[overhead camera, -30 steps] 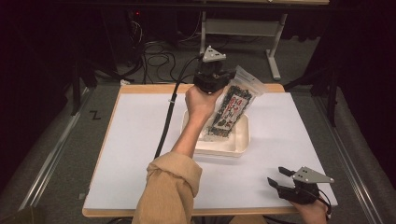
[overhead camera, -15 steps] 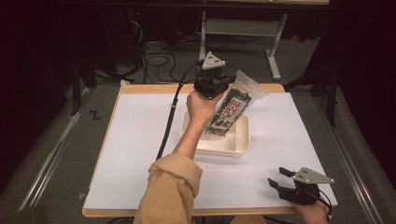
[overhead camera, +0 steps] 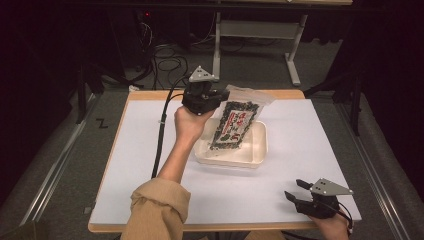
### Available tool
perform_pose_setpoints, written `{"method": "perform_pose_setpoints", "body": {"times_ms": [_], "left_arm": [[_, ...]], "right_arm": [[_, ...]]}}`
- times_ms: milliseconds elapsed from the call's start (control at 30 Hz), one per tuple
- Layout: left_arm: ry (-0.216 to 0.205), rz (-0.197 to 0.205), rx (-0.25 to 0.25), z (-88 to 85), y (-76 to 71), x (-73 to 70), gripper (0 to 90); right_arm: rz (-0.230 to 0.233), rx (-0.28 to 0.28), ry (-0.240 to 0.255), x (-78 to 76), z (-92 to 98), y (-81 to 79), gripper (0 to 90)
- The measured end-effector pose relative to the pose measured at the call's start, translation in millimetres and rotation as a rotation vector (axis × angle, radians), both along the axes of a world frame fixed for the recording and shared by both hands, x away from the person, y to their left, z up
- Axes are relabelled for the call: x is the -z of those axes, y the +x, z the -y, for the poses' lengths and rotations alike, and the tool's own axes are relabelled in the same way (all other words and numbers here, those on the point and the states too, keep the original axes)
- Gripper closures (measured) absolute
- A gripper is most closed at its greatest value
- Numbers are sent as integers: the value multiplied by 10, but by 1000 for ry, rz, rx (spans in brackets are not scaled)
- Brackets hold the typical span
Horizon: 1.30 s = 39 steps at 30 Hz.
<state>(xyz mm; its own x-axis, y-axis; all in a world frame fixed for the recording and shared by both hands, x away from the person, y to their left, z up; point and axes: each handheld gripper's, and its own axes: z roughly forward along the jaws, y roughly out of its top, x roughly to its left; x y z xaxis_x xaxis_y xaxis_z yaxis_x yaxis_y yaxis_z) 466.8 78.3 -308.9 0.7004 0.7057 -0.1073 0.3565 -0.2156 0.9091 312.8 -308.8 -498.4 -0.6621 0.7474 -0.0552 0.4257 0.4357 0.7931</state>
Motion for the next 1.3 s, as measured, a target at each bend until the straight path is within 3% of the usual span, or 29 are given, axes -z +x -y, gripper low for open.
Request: {"method": "perform_pose_setpoints", "body": {"times_ms": [100,167,267,367,467,567,767,900,1033,1167,1233,1300], "left_arm": [[23,-16,5,-21,-6,14,825],[55,-54,18,-6,6,63,792],[59,-80,22,-1,17,119,768],[118,-95,21,36,27,160,731],[111,-106,45,46,30,145,742],[132,-88,57,74,3,122,768],[128,-58,64,90,-26,114,789],[88,-14,80,69,-40,136,798],[107,29,76,92,-49,184,801],[65,91,52,79,-43,292,802],[73,132,46,73,-44,322,802],[79,146,53,70,-33,353,802]], "right_arm": [[-4,0,-3,1,-5,4,384],[-7,-1,-4,3,-12,12,384],[-5,-5,-8,4,-13,16,384],[-9,-4,-5,5,-13,17,384],[-7,-6,-6,7,-13,23,384],[-8,-8,-10,9,-13,27,385],[-10,-5,-9,8,-12,25,385],[-7,-2,1,6,-3,28,384],[-12,-3,-1,8,-12,25,385],[-8,-3,1,7,-6,26,384],[-8,-4,2,6,-4,25,384],[-9,-3,2,8,-4,26,384]]}}
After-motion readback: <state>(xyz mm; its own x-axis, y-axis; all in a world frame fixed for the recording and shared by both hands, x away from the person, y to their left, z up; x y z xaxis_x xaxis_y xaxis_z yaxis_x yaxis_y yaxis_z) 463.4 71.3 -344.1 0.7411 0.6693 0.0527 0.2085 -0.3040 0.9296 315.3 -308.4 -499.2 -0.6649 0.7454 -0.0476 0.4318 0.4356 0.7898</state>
